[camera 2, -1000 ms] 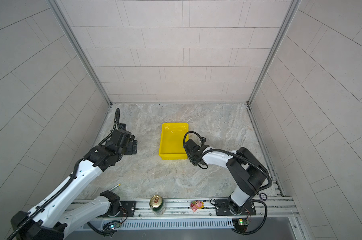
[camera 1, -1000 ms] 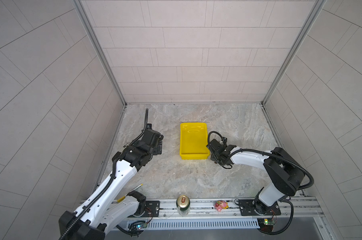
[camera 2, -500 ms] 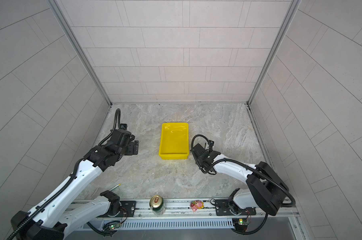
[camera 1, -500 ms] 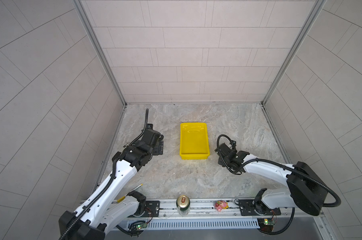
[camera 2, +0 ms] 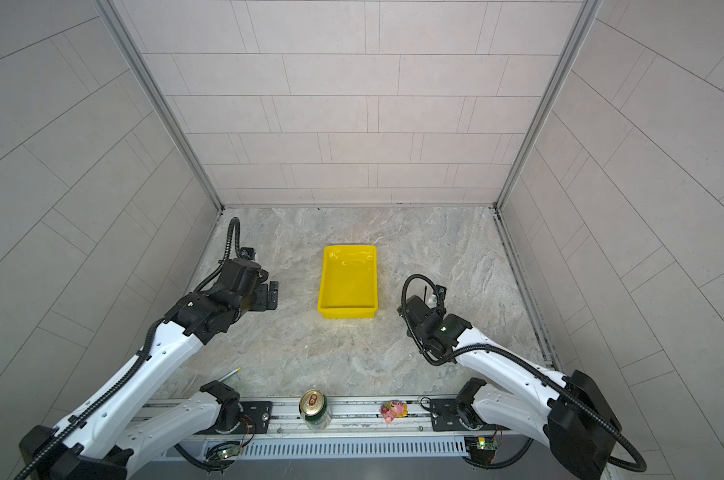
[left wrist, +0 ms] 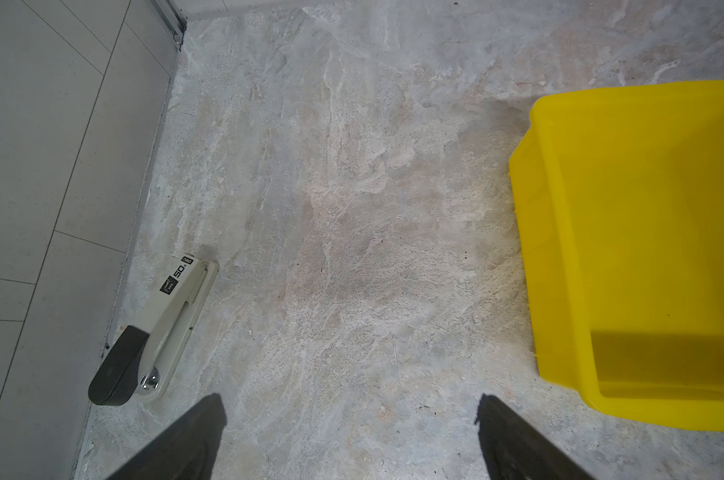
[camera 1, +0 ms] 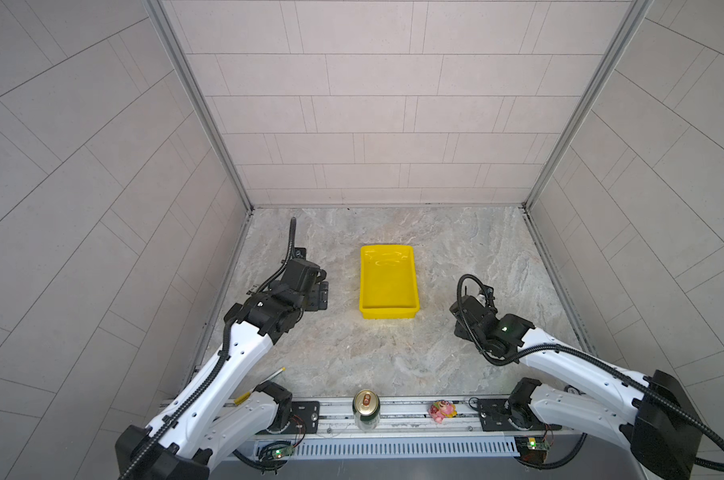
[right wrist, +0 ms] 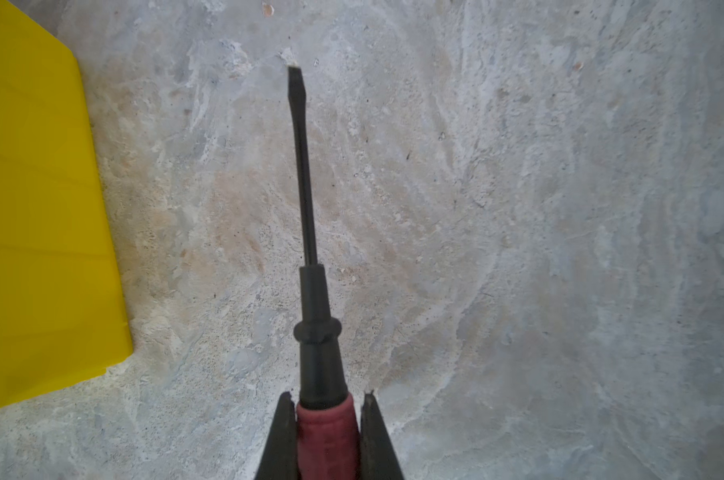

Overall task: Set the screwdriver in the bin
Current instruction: 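Lift the screwdriver with the right gripper away from the table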

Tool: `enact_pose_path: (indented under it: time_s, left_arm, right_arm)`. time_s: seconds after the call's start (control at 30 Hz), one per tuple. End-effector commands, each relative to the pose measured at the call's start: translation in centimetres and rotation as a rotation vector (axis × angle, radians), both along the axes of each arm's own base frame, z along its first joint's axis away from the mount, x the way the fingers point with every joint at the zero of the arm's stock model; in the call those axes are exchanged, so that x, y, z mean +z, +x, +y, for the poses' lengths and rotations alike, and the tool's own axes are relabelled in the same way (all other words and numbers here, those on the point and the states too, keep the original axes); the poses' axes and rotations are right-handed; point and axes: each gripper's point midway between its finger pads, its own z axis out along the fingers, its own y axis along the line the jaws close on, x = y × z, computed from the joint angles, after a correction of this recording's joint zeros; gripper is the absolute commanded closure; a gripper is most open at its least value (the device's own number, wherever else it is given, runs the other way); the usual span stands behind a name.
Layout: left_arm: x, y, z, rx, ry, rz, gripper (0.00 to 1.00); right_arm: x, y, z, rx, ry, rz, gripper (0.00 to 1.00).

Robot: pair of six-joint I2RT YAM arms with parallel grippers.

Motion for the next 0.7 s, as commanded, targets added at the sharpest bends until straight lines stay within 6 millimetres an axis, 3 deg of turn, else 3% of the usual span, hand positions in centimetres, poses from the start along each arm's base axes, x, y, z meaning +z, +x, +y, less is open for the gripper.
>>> enact_pose_path:
  time_s: [0.0, 0.43, 0.47, 0.67]
  left_arm:
    - [1.4, 0.5, -0.3, 0.006, -0.031, -0.034, 0.0]
    - [4.7, 4.8, -4.5, -0.12, -0.098, -0.053, 0.0]
    - [4.7, 5.1, -4.8, -0.129, -0.103, -0.05, 0.0]
    - [5.2, 7.0, -6.8, -0.175, -0.141, -0.043, 0.0]
  right_arm:
    - [0.9, -0.9, -1.4, 0.011, -0.06, 0.014, 1.0]
    - [3.2, -0.8, -1.7, 0.088, -0.072, -0.073, 0.98]
    - [4.3, -0.4, -1.4, 0.093, -0.062, -0.094, 0.98]
    - [6.1, 0.4, -0.4, 0.139, -0.064, -0.102, 0.98]
